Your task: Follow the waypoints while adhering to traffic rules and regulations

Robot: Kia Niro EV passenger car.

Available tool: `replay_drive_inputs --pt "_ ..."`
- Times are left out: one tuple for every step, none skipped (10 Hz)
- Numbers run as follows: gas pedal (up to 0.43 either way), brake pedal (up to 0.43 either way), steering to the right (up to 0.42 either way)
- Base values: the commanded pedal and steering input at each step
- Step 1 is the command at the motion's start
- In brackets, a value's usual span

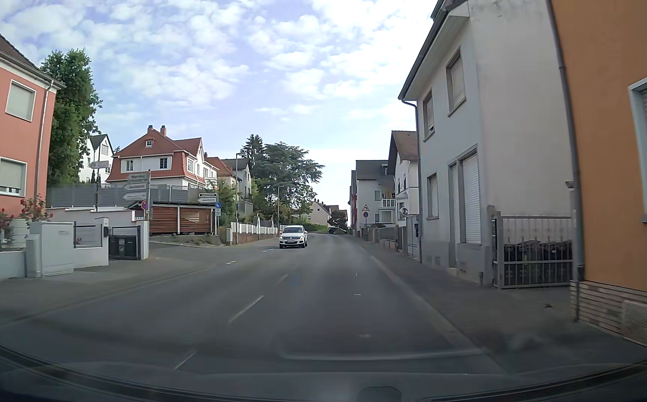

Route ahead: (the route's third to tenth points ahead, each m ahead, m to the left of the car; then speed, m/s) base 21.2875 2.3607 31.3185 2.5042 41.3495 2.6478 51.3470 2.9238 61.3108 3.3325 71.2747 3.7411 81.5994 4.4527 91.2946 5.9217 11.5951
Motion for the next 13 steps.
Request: replay_drive_inputs --pt "0.047 0.018 0.0" --pt "0.047 0.018 0.0" --pt "0.047 0.018 0.0" --pt "0.047 0.018 0.0" --pt "0.047 0.018 -0.002" --pt "0.047 0.018 -0.002" --pt "0.047 0.018 -0.002" --pt "0.047 0.018 -0.002" --pt "0.047 0.018 -0.002" --pt "0.047 0.018 -0.002" --pt "0.047 0.018 -0.002" --pt "0.047 0.018 -0.002" --pt "0.047 0.018 -0.002"
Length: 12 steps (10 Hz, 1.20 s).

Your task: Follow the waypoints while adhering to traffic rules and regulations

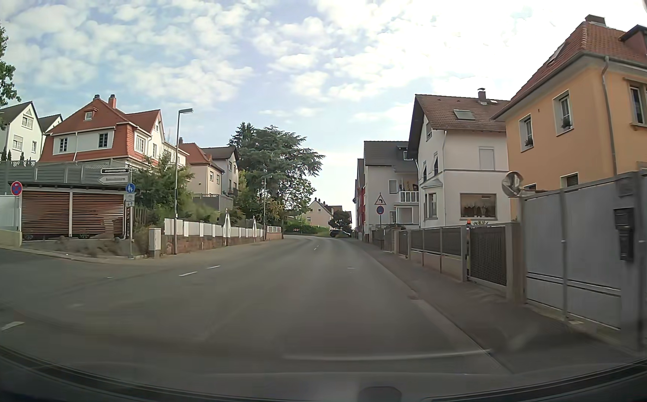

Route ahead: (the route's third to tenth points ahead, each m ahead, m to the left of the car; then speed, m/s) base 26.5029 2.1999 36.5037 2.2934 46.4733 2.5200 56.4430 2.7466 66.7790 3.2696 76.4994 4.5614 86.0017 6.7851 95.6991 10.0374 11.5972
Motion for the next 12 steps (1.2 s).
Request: replay_drive_inputs --pt "0.047 0.018 -0.002" --pt "0.047 0.018 -0.002" --pt "0.047 0.018 -0.002" --pt "0.047 0.018 -0.002" --pt "0.047 0.018 -0.002" --pt "0.047 0.018 -0.002" --pt "0.047 0.018 -0.002" --pt "0.047 0.018 -0.002" --pt "0.047 0.018 -0.002" --pt "0.047 0.018 -0.003" --pt "0.047 0.012 -0.004" --pt "0.047 0.018 -0.004"
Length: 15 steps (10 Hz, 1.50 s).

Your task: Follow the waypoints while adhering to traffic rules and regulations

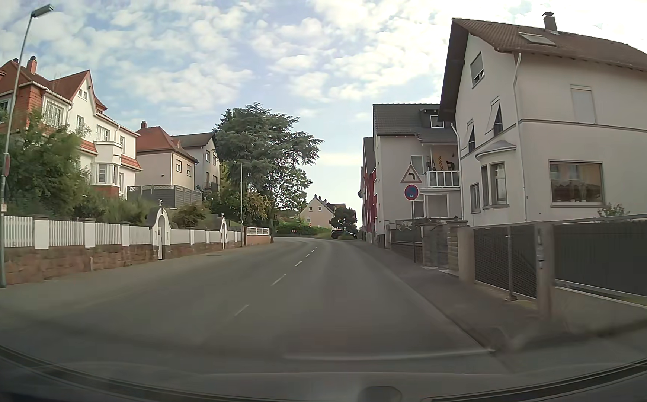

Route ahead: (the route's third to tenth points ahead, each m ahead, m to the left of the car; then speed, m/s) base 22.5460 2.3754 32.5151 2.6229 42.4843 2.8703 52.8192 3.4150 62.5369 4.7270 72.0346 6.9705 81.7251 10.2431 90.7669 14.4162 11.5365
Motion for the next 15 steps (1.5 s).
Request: replay_drive_inputs --pt "0.047 0.018 -0.005" --pt "0.047 0.018 -0.005" --pt "0.047 0.018 -0.005" --pt "0.047 0.018 -0.005" --pt "0.047 0.018 -0.005" --pt "0.047 0.018 -0.005" --pt "0.047 0.018 -0.005" --pt "0.047 0.018 -0.005" --pt "0.047 0.018 -0.005" --pt "0.047 0.018 -0.004" --pt "0.047 0.018 -0.003" --pt "0.047 0.018 -0.003" --pt "0.047 0.012 -0.003" --pt "0.047 0.018 -0.003" --pt "0.047 0.018 -0.003"
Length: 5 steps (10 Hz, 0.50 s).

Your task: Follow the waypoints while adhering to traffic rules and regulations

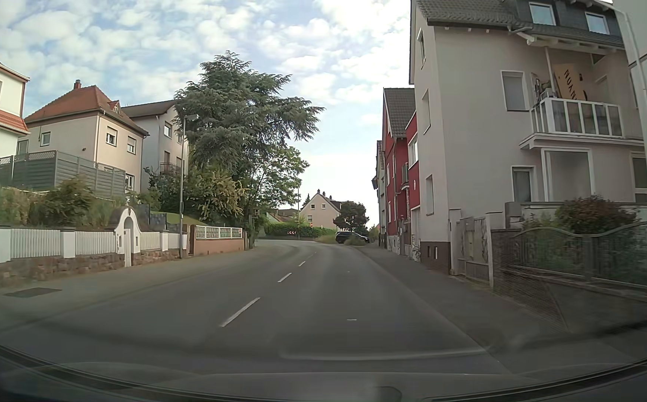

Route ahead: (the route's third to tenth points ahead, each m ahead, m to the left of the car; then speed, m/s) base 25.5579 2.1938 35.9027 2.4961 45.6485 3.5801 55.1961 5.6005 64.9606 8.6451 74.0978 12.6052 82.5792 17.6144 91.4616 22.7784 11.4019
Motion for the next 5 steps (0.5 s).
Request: replay_drive_inputs --pt "0.047 0.018 -0.002" --pt "0.047 0.018 -0.003" --pt "0.047 0.018 -0.003" --pt "0.047 0.018 -0.003" --pt "0.059 0.018 -0.003"
